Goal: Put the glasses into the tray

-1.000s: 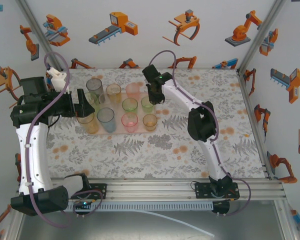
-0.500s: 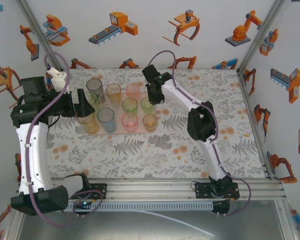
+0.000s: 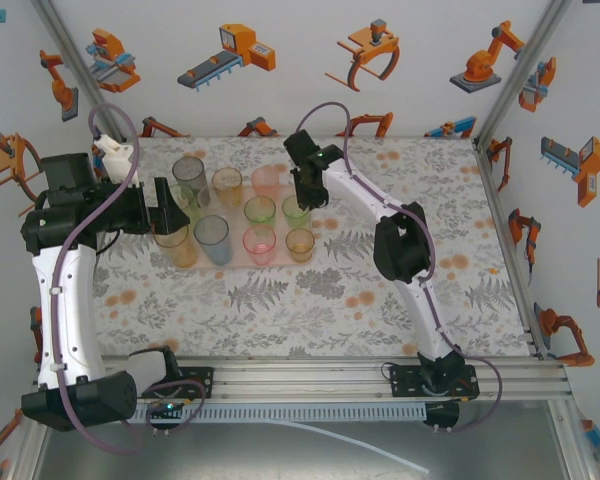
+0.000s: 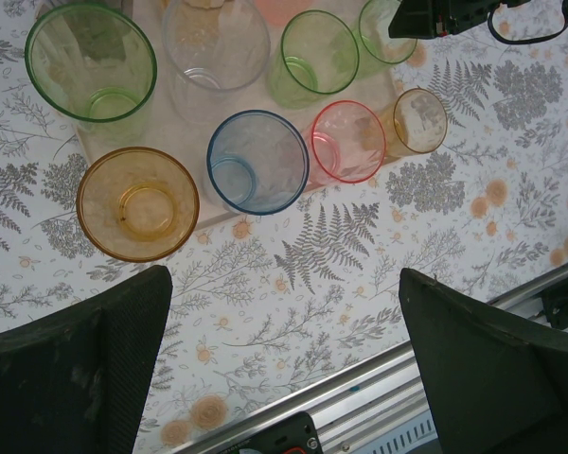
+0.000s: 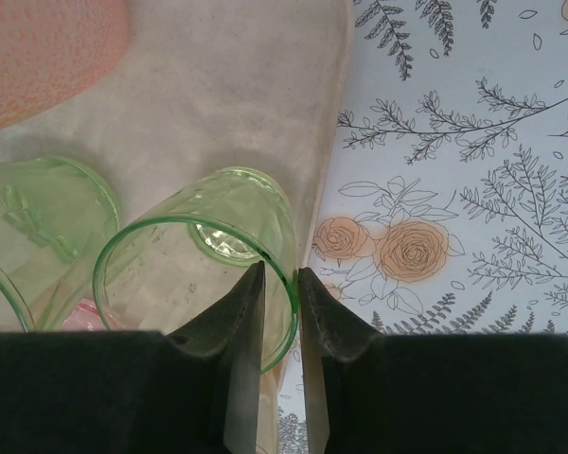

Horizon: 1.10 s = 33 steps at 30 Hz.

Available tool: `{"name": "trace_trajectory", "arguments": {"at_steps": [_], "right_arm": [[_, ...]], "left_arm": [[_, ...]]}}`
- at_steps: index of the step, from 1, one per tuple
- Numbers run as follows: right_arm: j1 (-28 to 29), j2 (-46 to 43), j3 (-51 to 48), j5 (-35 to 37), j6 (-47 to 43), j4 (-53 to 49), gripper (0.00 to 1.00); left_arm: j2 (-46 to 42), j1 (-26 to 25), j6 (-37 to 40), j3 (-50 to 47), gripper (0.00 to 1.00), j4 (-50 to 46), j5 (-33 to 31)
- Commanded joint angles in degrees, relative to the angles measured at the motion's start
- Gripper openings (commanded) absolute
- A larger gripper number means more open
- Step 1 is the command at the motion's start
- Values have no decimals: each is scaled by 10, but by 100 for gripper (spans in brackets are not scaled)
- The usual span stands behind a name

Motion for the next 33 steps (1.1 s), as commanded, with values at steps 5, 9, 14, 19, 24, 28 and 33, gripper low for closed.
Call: {"name": "trace_trajectory", "arguments": {"at_steps": [5, 9, 14, 19, 24, 28, 33], "right_arm": [[5, -10, 12, 10, -6, -5, 27], [5, -31, -5, 10, -3, 10, 29], [4, -62, -36, 9, -3, 35, 31], [4, -72, -47, 7, -8, 51, 32], [4, -77, -44, 8, -10, 55, 32], [4, -102, -67, 13, -9, 68, 32], [4, -154, -115, 26, -11, 91, 32]], "left_arm": [[7, 0, 5, 9, 97, 1, 12], [16, -2, 12, 23, 97, -6, 4], [27, -2, 14, 37, 97, -12, 3], [37, -2, 15, 56, 97, -18, 2], [41, -2, 18, 65, 97, -24, -2], [36, -2, 25, 65, 97, -28, -10], [29, 6, 2, 59, 97, -17, -41]]}}
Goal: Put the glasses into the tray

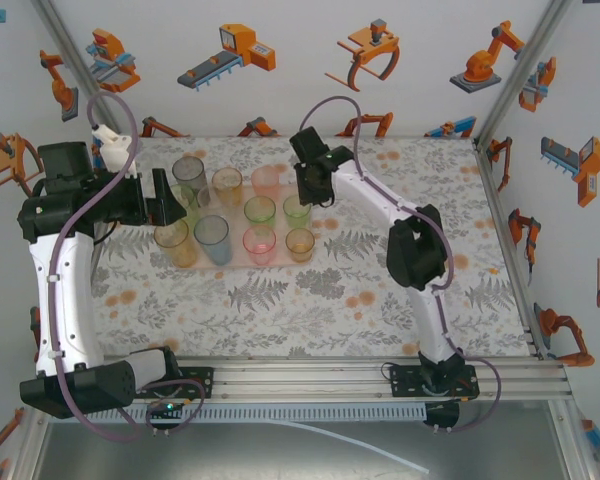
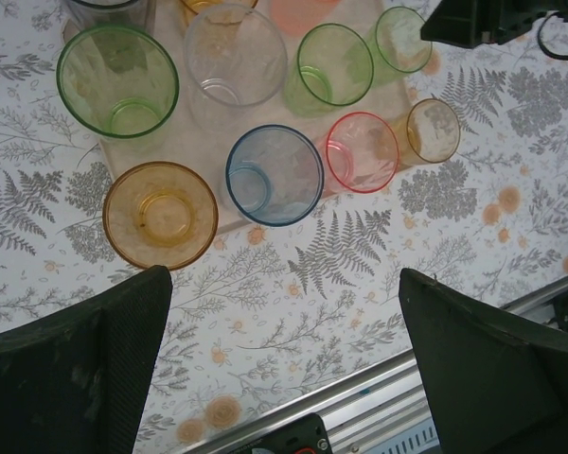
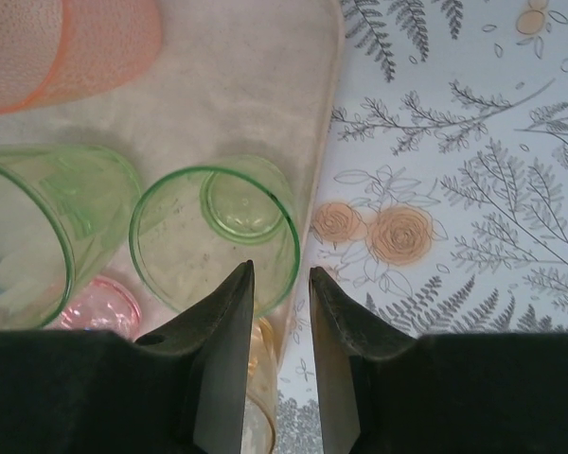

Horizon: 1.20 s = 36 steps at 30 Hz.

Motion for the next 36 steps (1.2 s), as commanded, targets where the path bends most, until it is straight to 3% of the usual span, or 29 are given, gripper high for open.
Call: {"name": "trace_trajectory", "arguments": {"at_steps": [1, 12, 17, 22, 28, 36], "right_arm": [[2, -68, -18, 23, -9, 27, 32], [-7, -124, -35, 8, -1, 32, 32], [-9, -152, -77, -1, 13, 38, 30], [-10, -207, -193, 7, 31, 65, 30], [-26, -235, -298, -14, 49, 121, 30], [-38, -182, -322, -61, 56, 190, 31]], "left_arm": [[-10, 11, -12, 7, 97, 0, -27], [-28, 53, -55, -22, 97, 34, -68], [-28, 98, -90, -42, 97, 52, -99], [-6, 148, -99, -30, 97, 33, -44], [6, 152, -73, -10, 97, 22, 2], [20, 151, -25, 37, 97, -24, 41]]}}
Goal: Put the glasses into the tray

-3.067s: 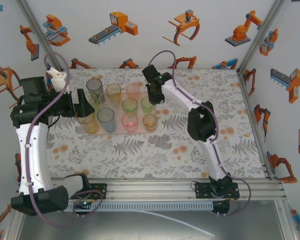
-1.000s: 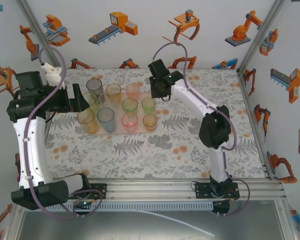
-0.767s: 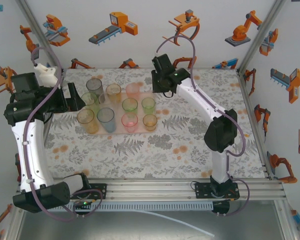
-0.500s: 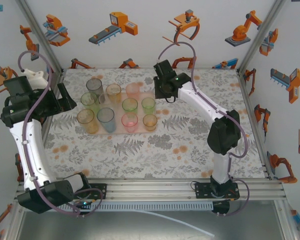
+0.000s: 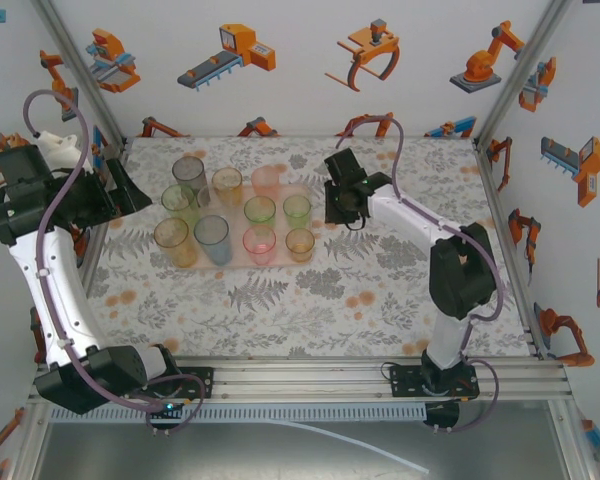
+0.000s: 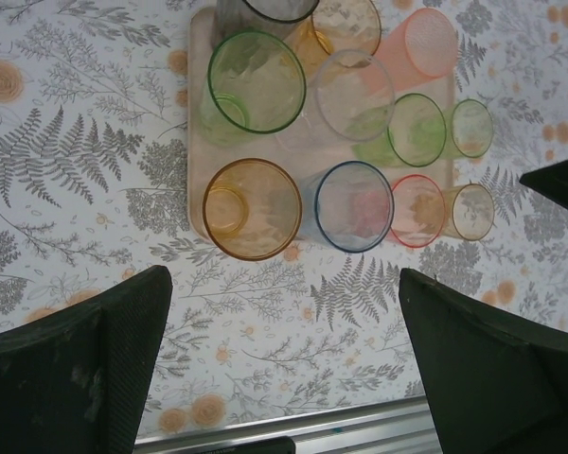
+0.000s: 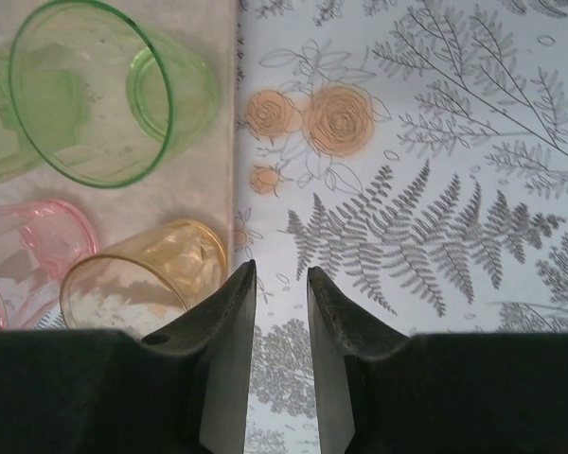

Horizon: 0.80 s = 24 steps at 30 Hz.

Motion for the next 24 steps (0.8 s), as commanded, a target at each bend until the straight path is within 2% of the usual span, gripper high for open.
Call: {"name": "trace_trajectory", "arguments": {"at_steps": [1, 10, 24], "right_arm": [[-2, 24, -6, -28, 11, 58, 31], [-13, 77, -9, -72, 23, 113, 32], [-16, 123, 1, -99, 27, 131, 32]], "left_arm": [[-1, 2, 37, 22, 97, -36, 25], [-13, 2, 48, 12, 97, -58, 22], [-12, 4, 50, 12, 97, -65, 18]]}}
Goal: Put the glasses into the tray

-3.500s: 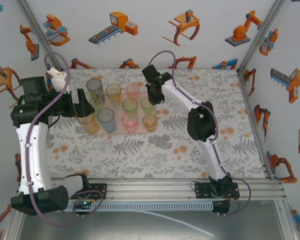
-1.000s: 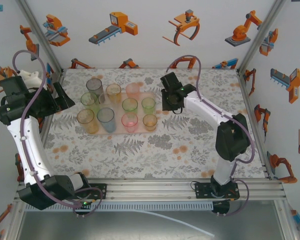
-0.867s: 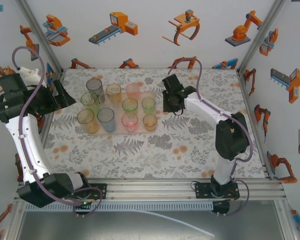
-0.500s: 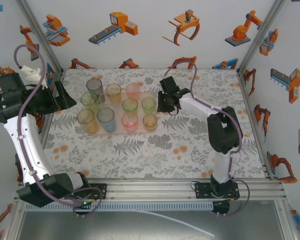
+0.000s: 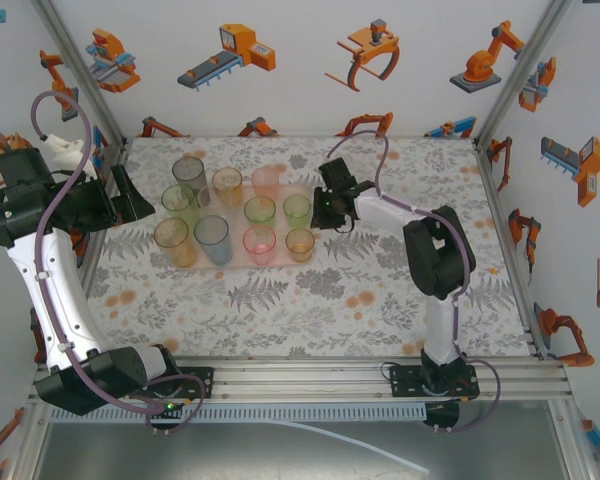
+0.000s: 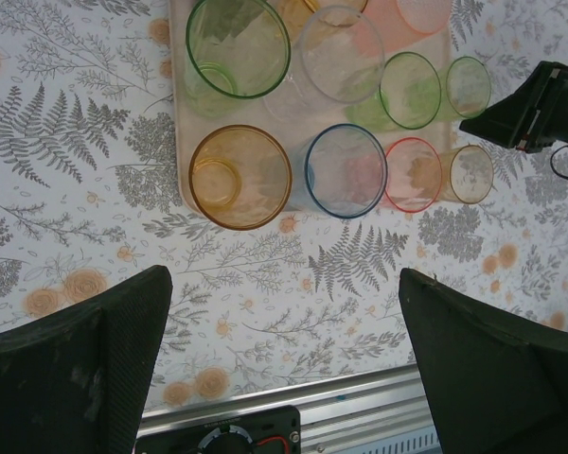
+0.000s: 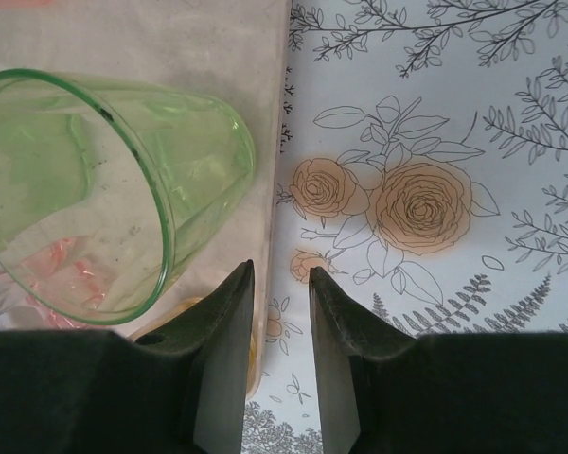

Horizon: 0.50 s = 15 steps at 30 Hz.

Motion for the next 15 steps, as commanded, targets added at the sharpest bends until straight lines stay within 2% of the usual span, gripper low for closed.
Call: {"name": "trace_trajectory", "arguments": {"at_steps": [1, 15], "right_arm": [[-3, 15, 7, -11, 13, 12, 32], [-3, 43, 27, -31, 20, 12, 31]], "left_arm": [[-8, 3, 12, 1, 97, -11, 10], [-11, 4, 14, -7, 97, -7, 9]]}}
